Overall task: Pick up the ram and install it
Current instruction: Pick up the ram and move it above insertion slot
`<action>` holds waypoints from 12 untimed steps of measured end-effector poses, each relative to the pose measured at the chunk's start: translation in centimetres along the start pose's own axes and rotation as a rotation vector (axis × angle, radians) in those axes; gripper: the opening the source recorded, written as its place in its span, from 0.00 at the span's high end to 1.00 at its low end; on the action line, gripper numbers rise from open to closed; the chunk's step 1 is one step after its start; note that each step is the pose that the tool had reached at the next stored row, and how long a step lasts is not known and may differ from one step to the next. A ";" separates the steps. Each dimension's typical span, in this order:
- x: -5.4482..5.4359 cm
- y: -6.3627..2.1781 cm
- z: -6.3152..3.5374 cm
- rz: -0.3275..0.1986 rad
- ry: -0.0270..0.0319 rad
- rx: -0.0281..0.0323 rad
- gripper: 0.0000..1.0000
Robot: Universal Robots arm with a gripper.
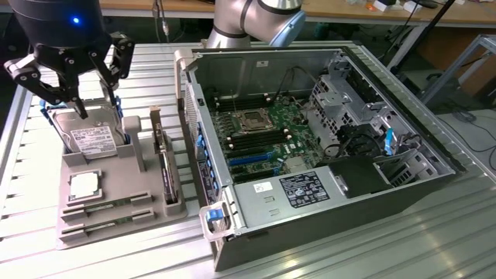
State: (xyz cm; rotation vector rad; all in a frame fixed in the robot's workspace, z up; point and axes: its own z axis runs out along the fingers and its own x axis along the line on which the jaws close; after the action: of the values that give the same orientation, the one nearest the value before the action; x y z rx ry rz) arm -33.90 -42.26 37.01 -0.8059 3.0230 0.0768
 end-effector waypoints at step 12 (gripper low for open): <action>0.4 -0.34 0.20 -0.315 0.0129 -0.0074 0.52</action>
State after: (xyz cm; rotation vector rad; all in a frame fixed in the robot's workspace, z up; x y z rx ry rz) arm -34.09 -42.76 36.78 -1.2732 2.8651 0.0791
